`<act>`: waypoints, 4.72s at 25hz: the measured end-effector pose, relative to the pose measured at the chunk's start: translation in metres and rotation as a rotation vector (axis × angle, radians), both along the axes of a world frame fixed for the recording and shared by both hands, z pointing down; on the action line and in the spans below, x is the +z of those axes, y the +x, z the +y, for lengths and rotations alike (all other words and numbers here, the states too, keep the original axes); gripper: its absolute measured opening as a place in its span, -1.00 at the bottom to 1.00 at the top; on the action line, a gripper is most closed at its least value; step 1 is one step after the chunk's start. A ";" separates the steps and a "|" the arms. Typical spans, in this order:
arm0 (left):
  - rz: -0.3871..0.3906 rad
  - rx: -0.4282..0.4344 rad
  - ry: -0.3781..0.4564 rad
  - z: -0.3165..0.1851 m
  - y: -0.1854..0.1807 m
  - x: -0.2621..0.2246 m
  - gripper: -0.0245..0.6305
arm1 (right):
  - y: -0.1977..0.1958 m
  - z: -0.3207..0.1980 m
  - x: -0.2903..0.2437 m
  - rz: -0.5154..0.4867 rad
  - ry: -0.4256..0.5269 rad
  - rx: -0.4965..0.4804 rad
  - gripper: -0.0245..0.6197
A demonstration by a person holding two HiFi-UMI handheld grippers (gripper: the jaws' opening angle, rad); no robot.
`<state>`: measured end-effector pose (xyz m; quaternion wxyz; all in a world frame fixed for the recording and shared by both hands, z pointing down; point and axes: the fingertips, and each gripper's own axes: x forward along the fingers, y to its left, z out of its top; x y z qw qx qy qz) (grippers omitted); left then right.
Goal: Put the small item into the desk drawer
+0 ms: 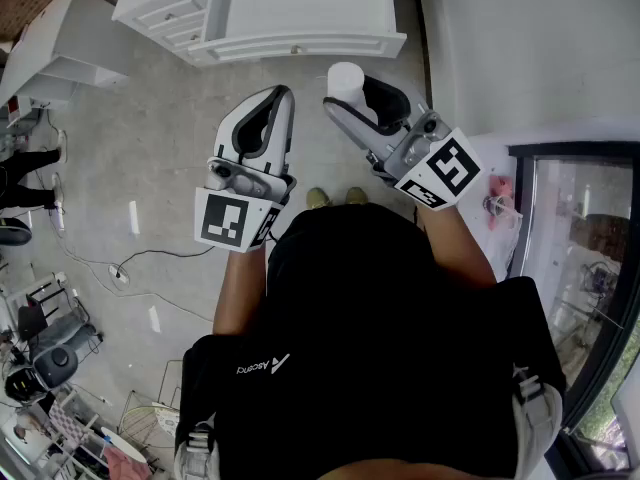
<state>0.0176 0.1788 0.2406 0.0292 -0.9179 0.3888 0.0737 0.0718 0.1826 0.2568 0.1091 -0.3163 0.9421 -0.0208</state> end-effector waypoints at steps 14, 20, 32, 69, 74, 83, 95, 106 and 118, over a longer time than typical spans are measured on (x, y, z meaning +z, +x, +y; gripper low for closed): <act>-0.015 -0.017 -0.013 -0.005 0.014 0.004 -0.93 | 0.017 -0.006 0.001 -0.032 -0.025 -0.023 -0.37; -0.022 -0.059 0.000 -0.008 0.027 0.003 -0.93 | 0.031 -0.006 -0.001 -0.023 -0.004 -0.053 -0.37; -0.037 -0.105 0.015 -0.032 0.033 0.001 -0.93 | 0.041 -0.030 -0.006 0.013 0.031 -0.097 -0.37; -0.007 -0.021 -0.043 -0.339 -0.127 0.065 -0.93 | -0.115 -0.343 0.135 0.419 -0.267 -0.085 -0.37; -0.028 -0.026 -0.051 -0.357 -0.130 0.079 -0.93 | -0.118 -0.371 0.180 0.516 -0.354 -0.124 -0.37; -0.005 -0.094 -0.058 -0.392 -0.138 0.096 -0.93 | -0.125 -0.404 0.254 0.678 -0.523 -0.217 -0.37; -0.017 -0.127 -0.093 -0.414 -0.143 0.112 -0.93 | -0.121 -0.418 0.338 0.874 -0.707 -0.288 -0.37; -0.022 -0.153 -0.121 -0.429 -0.144 0.123 -0.93 | -0.113 -0.422 0.400 0.998 -0.822 -0.338 -0.37; -0.034 -0.184 -0.155 -0.431 -0.153 0.131 -0.93 | -0.109 -0.422 0.442 1.115 -0.884 -0.343 -0.37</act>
